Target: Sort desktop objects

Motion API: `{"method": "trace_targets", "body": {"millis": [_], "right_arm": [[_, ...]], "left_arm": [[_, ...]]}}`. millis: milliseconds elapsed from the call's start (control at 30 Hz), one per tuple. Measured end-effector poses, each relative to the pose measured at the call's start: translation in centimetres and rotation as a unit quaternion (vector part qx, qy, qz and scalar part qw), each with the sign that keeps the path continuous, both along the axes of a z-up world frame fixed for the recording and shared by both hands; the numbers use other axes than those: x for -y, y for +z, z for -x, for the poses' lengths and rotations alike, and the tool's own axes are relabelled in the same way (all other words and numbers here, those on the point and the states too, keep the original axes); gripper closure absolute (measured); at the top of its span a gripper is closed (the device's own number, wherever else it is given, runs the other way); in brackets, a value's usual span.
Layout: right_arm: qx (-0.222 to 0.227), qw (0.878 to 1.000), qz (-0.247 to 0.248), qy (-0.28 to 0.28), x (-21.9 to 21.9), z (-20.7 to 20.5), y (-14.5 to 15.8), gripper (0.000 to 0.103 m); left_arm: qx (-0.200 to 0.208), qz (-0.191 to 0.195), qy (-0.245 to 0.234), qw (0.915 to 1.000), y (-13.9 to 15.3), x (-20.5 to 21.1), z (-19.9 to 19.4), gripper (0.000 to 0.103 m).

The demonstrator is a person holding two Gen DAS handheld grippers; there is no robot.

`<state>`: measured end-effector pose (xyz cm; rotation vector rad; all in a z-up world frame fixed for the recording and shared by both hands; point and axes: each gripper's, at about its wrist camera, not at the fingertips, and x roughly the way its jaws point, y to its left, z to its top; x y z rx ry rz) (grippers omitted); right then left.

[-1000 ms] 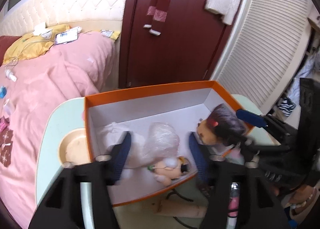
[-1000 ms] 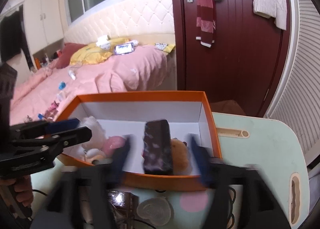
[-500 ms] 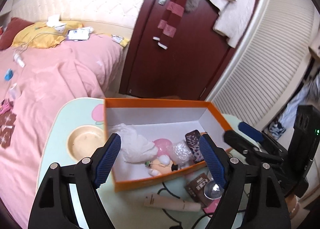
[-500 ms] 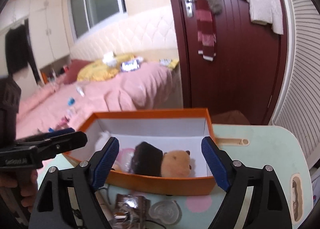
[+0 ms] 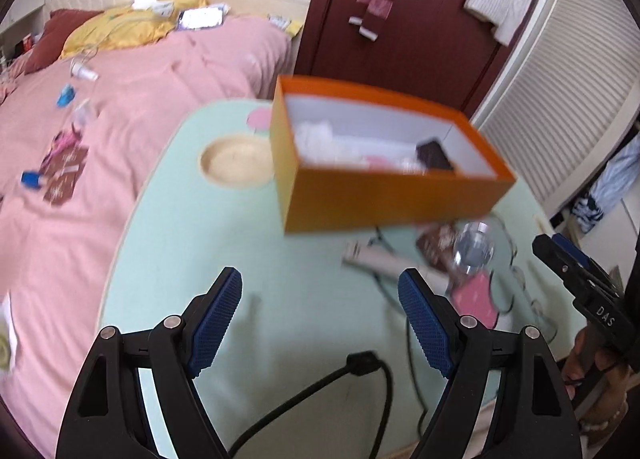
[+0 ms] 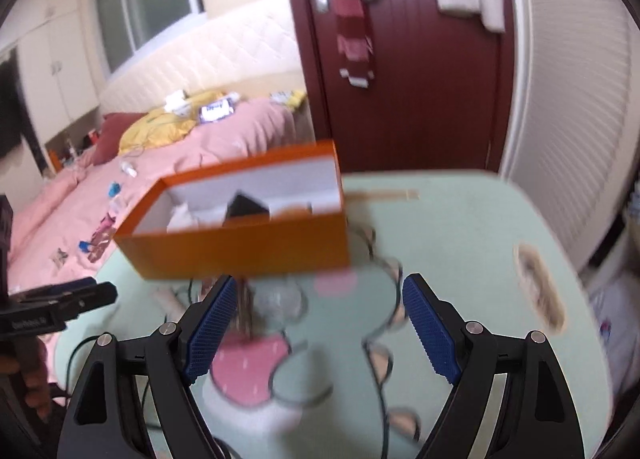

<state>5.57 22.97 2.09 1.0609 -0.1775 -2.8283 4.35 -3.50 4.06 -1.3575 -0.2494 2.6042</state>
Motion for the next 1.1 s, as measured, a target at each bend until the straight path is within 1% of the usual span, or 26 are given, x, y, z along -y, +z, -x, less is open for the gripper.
{"method": "trace_targets", "body": {"millis": [133, 200, 300, 333, 367, 400, 433, 467, 533, 600, 867, 1100], "right_arm": [[0.036, 0.998, -0.035, -0.022, 0.0, -0.4, -1.4, 0.019], [0.052, 0.997, -0.038, -0.032, -0.2, -0.2, -1.9, 0.019], [0.076, 0.996, -0.032, -0.036, -0.7, 0.1, -2.7, 0.019], [0.093, 0.995, -0.028, -0.037, -0.9, 0.4, -3.2, 0.018], [0.104, 0.993, -0.026, -0.038, -1.0, 0.5, -3.6, 0.016], [0.101, 0.994, -0.032, -0.038, -1.0, 0.5, -3.7, 0.012], [0.106, 0.993, -0.034, -0.037, -0.9, 0.6, -3.8, 0.001], [0.11, 0.993, -0.041, -0.035, -0.7, 0.7, -4.0, 0.0], [0.115, 0.99, -0.073, -0.031, 0.1, 1.0, -4.3, 0.0], [0.109, 0.991, -0.079, -0.021, 0.5, 1.1, -4.3, 0.0], [0.093, 0.992, -0.078, -0.014, 0.4, 1.3, -4.5, 0.0], [0.1, 0.992, -0.079, -0.013, 0.5, 1.1, -4.6, 0.0]], "left_arm": [[0.022, 0.027, -0.009, 0.9994, -1.6, -0.7, -0.4, 0.022], [0.01, 0.046, -0.013, 0.9988, -1.7, -1.3, -0.7, 0.021], [-0.007, 0.097, -0.027, 0.9949, -2.1, -2.6, -1.2, 0.02], [-0.012, 0.109, -0.03, 0.9935, -2.3, -2.9, -1.4, 0.016], [-0.014, 0.108, -0.03, 0.9936, -2.4, -3.0, -1.5, 0.011], [-0.016, 0.107, -0.03, 0.9937, -2.5, -3.1, -1.6, 0.004], [-0.018, 0.106, -0.029, 0.9938, -2.7, -3.2, -1.6, 0.0], [-0.023, 0.105, -0.029, 0.9937, -2.8, -3.2, -1.7, 0.0], [-0.032, 0.104, -0.031, 0.9936, -3.0, -3.2, -1.7, 0.0], [-0.038, 0.103, -0.034, 0.9934, -3.1, -3.2, -1.6, 0.0], [-0.042, 0.103, -0.033, 0.9933, -2.8, -3.3, -1.5, 0.0], [-0.043, 0.103, -0.033, 0.9932, -2.7, -3.3, -1.7, 0.0]]}}
